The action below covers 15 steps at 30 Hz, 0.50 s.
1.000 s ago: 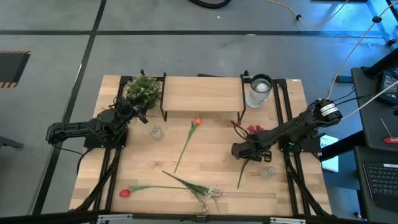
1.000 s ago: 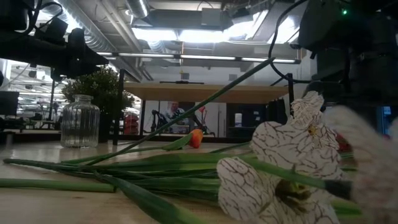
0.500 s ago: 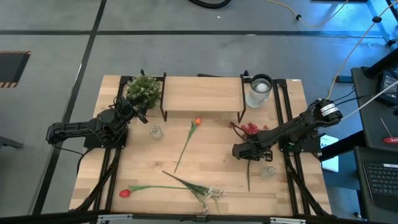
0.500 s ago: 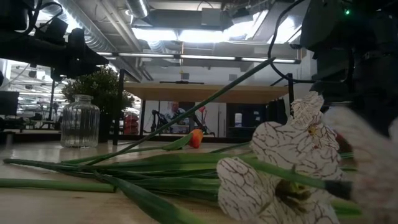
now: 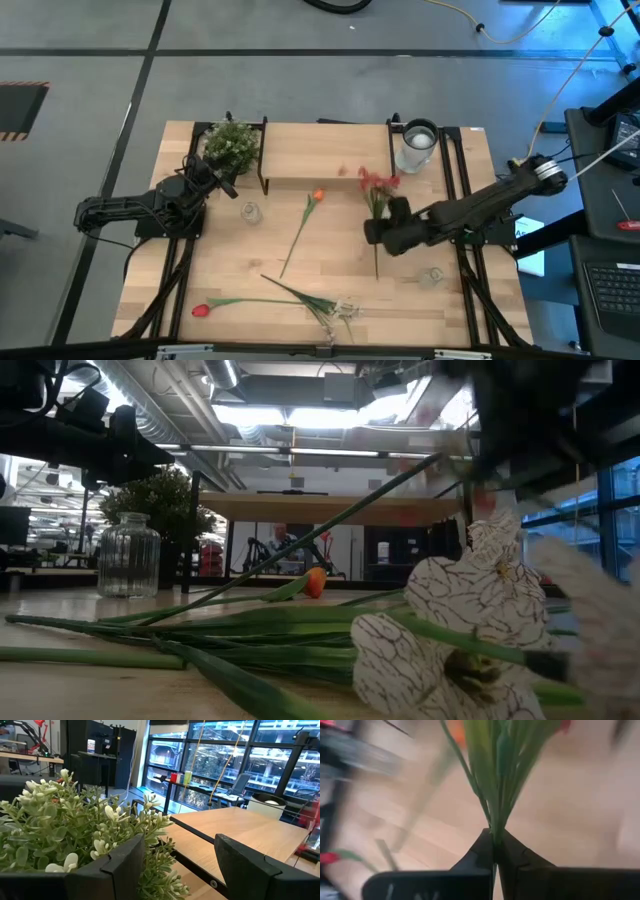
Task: Pick and place flowers into a vace then onto a shelf
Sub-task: Put the bottom red flowers into the bottom transparent vase
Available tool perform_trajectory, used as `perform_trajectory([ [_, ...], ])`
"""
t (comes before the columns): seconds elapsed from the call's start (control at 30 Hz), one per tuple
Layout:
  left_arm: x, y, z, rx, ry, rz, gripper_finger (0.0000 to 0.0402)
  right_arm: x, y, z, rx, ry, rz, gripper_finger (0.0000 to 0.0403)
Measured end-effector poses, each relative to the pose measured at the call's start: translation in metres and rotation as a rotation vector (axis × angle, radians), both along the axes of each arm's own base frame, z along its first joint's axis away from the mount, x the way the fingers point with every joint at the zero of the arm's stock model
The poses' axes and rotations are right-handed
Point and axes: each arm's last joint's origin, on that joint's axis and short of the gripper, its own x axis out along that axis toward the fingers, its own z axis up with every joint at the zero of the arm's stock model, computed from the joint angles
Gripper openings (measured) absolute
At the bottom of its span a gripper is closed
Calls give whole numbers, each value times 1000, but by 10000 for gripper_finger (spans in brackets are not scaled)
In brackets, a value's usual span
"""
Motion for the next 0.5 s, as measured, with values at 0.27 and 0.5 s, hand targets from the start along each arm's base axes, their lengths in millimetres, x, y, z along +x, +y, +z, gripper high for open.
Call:
perform_trajectory([
  [0.27, 0, 0, 0, 0, 0, -1, 235, -63, -5, 88, -306, -287, 275, 2],
  [0.5, 0, 0, 0, 0, 0, -2, 235, -100, -7, 116, -472, -389, 618, 3],
])
